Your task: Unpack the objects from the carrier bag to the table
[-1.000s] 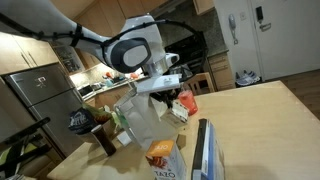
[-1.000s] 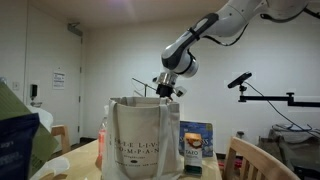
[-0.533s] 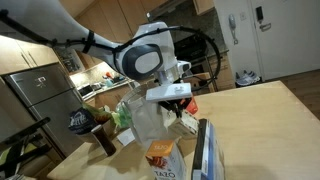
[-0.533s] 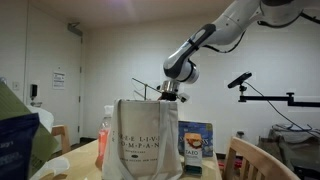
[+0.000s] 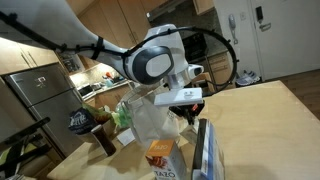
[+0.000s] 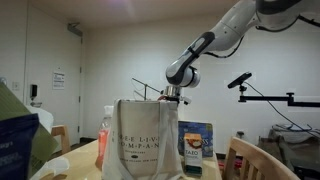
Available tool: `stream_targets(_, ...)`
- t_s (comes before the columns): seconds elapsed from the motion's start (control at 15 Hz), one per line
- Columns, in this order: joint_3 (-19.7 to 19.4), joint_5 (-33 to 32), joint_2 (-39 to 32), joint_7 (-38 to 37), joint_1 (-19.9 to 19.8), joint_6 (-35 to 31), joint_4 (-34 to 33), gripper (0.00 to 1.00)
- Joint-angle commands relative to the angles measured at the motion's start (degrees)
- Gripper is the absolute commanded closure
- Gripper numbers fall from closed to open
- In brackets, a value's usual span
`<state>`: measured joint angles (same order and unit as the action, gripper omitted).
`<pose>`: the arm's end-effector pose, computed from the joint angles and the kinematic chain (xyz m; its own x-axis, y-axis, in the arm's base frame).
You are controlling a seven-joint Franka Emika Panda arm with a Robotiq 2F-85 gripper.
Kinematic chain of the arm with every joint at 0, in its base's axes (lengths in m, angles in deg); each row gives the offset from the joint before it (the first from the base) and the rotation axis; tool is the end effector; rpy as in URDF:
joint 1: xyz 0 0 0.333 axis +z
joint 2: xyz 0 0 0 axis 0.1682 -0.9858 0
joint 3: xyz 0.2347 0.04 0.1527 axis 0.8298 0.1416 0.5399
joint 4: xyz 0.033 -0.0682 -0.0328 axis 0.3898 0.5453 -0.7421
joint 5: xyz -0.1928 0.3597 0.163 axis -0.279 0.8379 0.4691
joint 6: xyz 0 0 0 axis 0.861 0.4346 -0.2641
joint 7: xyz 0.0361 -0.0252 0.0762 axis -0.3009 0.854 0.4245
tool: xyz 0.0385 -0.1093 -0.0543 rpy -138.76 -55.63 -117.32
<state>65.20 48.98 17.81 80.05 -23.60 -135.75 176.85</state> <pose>0.6956 -0.1287 0.1353 0.9275 0.3446 0.1450 0.3579 -0.9306 -0.0773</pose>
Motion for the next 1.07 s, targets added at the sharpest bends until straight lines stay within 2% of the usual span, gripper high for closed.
stream_targets(0.0, 0.20, -1.04, -1.28, -2.03, -0.18, 1.66, -2.38, 0.98)
stream_targets(0.07, -0.09, -1.45, -1.35, -2.34, 0.07, 2.16, -2.77, 0.98)
stream_targets(0.13, -0.79, -2.40, -1.29, -3.07, 0.69, 2.64, -2.93, 0.67)
stream_targets(0.2, -1.44, -3.64, -1.11, -3.69, 1.30, 2.40, -2.92, 0.66)
stream_targets(0.47, -4.07, -10.43, -0.26, -9.22, 3.53, 2.33, -3.05, 0.37)
stream_targets(0.73, -8.45, -19.86, 1.88, -16.36, 7.42, 2.37, -2.59, 0.07)
stream_targets(0.8, -9.79, -22.61, 2.88, -18.28, 8.80, 2.40, -2.28, 0.01)
stream_targets(1.0, -12.31, -29.67, 5.90, -22.44, 12.10, 2.97, -1.64, 0.00)
